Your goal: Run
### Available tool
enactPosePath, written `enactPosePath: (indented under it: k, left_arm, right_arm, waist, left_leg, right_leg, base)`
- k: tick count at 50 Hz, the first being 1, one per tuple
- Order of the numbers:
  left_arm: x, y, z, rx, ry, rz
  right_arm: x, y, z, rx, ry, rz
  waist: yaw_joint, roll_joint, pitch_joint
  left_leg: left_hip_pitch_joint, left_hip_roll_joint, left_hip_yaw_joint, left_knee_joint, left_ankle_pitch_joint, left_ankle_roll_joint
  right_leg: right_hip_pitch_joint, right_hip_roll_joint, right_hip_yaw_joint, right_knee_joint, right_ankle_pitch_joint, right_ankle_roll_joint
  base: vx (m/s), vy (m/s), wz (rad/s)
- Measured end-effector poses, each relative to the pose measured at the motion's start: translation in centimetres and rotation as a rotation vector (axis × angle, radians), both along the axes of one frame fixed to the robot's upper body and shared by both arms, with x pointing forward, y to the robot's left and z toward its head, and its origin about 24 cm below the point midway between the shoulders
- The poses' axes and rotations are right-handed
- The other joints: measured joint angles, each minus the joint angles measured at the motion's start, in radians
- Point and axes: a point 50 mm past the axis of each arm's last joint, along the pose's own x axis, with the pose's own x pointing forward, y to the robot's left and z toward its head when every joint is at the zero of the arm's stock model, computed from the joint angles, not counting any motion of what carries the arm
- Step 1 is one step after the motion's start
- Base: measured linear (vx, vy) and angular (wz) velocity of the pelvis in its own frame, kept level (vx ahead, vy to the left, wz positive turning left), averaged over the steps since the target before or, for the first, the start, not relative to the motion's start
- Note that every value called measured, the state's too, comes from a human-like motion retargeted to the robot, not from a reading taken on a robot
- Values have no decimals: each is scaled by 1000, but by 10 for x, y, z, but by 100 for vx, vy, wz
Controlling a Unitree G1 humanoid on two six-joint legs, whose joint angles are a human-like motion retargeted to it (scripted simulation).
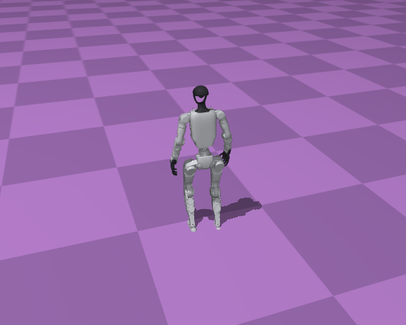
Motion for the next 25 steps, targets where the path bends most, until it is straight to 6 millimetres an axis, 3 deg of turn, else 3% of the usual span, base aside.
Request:
enactPosePath:
  k: [5, 7, 12, 14, 19, 25]
  left_arm:
    - [5, -14, -2, -13, 3, -69]
    - [10, -16, -2, -11, 4, -101]
    - [4, -19, -5, -5, 52, -168]
    - [4, -15, -5, 0, 69, -183]
    - [-6, -8, -7, 9, 128, -199]
    - [-6, 2, -5, 25, 134, -180]
  right_arm:
    - [13, 21, 1, 27, -19, 87]
    - [24, 29, 3, 31, -32, 127]
    - [37, 41, 6, 37, -42, 207]
    - [47, 43, 9, 35, -53, 230]
    - [51, 43, 10, 22, -45, 245]
    - [52, 39, 8, 10, -24, 230]
  waist:
    - [-30, -21, -17]
    - [-48, -48, -33]
    - [-69, -66, -46]
    - [-83, -90, -57]
    - [-98, -117, -59]
    - [-95, -132, -61]
  left_leg:
    - [63, -52, 34, -117, 0, 9]
    - [118, -101, 49, -255, 52, 13]
    - [150, -144, 67, -307, 72, 10]
    - [220, -187, 69, -470, 147, 14]
    - [248, -230, 76, -481, 155, 18]
    - [302, -255, 68, -559, 192, 18]
  right_leg:
    - [-24, -64, 7, 67, -28, 23]
    - [-31, -112, 18, 64, -28, 37]
    - [-58, -162, 32, 141, -41, 59]
    - [-60, -197, 44, 132, -34, 70]
    - [-64, -237, 66, 179, -48, 86]
    - [-36, -257, 70, 153, -48, 87]
  base:
    - [3, 12, 17]
    - [4, 12, 20]
    - [1, 11, 13]
    - [3, 8, 21]
    - [-1, 4, 9]
    - [0, 0, 0]
